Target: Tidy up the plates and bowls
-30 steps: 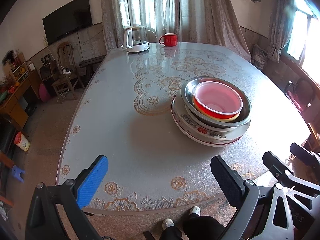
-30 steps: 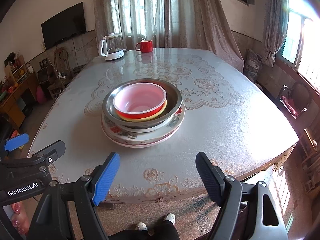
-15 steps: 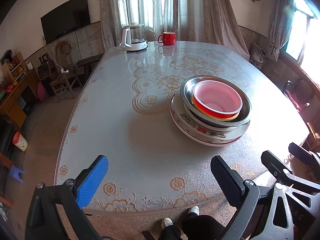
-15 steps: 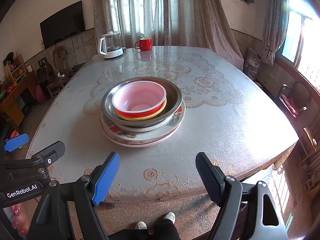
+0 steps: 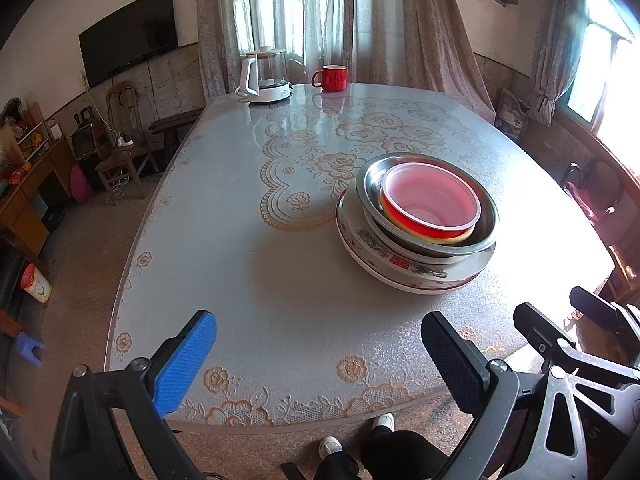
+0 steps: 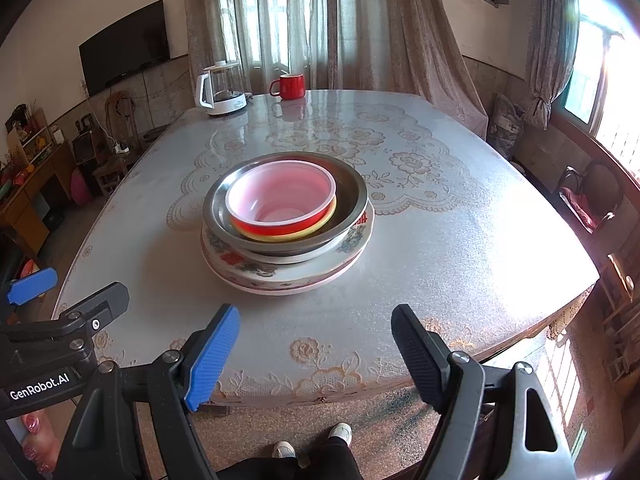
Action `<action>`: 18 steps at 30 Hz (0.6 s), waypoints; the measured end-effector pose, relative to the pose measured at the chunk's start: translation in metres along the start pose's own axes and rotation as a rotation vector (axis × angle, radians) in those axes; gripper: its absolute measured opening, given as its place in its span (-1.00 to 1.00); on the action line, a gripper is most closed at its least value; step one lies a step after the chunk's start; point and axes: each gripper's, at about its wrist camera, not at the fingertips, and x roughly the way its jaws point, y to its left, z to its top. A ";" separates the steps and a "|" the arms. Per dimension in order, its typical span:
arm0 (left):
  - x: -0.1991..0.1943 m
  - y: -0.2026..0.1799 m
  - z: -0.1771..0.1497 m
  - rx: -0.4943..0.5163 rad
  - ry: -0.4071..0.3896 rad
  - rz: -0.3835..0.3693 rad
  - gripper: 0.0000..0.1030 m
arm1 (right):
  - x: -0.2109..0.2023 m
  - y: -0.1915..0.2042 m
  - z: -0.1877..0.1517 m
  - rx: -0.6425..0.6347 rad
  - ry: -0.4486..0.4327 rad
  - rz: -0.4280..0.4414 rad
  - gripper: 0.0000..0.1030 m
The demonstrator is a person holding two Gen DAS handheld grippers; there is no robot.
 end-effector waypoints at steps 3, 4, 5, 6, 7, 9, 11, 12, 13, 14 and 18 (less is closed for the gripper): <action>0.001 -0.003 0.000 0.007 0.003 -0.004 1.00 | 0.000 -0.001 0.000 -0.001 0.001 0.000 0.55; 0.001 -0.004 0.000 0.008 0.003 -0.006 1.00 | 0.000 -0.002 0.000 -0.002 0.003 -0.002 0.55; 0.001 -0.004 0.000 0.008 0.003 -0.008 1.00 | 0.000 -0.002 0.000 -0.002 0.003 -0.003 0.55; 0.001 -0.005 0.001 0.009 0.003 -0.009 1.00 | -0.001 -0.003 0.000 -0.001 0.002 -0.004 0.55; 0.001 -0.006 0.001 0.010 0.002 -0.010 1.00 | -0.001 -0.004 0.000 -0.001 0.002 -0.004 0.55; 0.001 -0.008 0.001 0.013 0.002 -0.012 1.00 | -0.001 -0.005 0.001 0.000 0.001 -0.006 0.55; 0.001 -0.009 0.002 0.017 0.002 -0.012 1.00 | 0.000 -0.006 0.001 0.002 0.002 -0.009 0.55; 0.002 -0.009 0.002 0.018 0.002 -0.013 1.00 | 0.000 -0.006 0.001 0.003 0.003 -0.009 0.55; 0.002 -0.009 0.002 0.019 0.002 -0.012 1.00 | 0.001 -0.007 0.001 0.005 0.004 -0.009 0.55; 0.002 -0.010 0.002 0.020 0.004 -0.012 1.00 | 0.001 -0.007 0.002 0.007 0.005 -0.009 0.55; 0.005 -0.009 0.004 0.019 0.011 -0.014 1.00 | 0.003 -0.008 0.003 0.010 0.004 -0.011 0.55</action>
